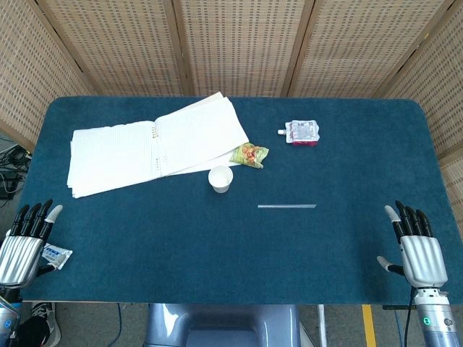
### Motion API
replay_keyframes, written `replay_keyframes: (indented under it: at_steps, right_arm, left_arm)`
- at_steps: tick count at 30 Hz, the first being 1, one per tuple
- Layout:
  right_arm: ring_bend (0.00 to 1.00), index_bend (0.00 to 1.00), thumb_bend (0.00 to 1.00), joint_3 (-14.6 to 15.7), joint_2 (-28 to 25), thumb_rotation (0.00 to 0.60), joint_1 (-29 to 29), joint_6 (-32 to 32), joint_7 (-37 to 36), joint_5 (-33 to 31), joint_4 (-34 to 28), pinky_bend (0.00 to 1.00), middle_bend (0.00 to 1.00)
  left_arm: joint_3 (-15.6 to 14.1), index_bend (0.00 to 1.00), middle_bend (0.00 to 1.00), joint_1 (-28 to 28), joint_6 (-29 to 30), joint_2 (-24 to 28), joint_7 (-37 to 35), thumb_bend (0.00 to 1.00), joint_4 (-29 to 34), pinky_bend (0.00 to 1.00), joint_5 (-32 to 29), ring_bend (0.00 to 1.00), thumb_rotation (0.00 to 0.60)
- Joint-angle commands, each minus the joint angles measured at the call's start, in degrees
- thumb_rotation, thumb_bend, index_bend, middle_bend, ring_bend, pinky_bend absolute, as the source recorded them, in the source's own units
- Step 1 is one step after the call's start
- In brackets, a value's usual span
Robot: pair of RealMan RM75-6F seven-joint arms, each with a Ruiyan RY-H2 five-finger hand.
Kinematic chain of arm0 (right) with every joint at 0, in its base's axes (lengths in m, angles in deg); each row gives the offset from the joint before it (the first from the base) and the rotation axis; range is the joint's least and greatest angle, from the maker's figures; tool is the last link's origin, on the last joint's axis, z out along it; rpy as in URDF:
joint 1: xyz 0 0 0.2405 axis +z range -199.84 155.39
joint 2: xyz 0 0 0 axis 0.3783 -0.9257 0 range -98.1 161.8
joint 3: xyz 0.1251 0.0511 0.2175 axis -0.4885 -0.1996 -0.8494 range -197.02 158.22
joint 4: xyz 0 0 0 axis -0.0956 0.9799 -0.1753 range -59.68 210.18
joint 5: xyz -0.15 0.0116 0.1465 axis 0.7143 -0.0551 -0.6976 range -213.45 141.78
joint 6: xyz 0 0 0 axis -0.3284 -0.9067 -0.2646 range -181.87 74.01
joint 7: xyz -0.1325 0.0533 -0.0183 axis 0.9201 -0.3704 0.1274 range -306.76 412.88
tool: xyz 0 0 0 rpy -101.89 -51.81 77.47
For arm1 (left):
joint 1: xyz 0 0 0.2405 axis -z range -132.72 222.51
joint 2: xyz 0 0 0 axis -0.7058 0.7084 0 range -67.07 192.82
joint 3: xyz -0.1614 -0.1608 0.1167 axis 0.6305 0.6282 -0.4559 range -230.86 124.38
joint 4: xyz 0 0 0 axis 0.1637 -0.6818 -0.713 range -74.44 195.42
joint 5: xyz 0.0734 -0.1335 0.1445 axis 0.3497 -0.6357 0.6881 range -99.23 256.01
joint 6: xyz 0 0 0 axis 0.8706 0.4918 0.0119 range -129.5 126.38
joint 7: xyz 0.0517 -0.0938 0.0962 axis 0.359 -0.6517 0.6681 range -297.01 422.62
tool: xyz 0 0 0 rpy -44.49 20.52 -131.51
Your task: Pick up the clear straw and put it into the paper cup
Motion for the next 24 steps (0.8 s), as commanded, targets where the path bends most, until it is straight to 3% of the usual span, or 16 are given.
replay_keyframes:
  at_steps: [1,14,24]
  right_arm:
    - [0.0,0.07,0.17,0.02,0.01,0.6,0.02,0.04,-0.01,0.03,0.02,0.0,0.0]
    - [0.0,0.1,0.18,-0.18,0.03,0.6,0.01,-0.11,-0.89,-0.05,-0.15,0.0,0.0]
    - [0.0,0.25,0.17,-1.16,1.5,0.6,1.32,1.01,-0.01,-0.64,-0.83,0.0,0.0]
  left_arm:
    - [0.02,0.0,0.0,0.0,0.04,-0.01,0.03,0.08,0.03,0.0,0.02,0.0,0.6]
    - [0.31,0.0,0.0,-0.06,0.47,0.29,-0.52,0.08,0.24,0.0,0.05,0.0,0.6]
    - [0.61,0.0,0.0,-0.23,0.86,0.56,-0.97,0.08,0.4,0.0,-0.26,0.0,0.6]
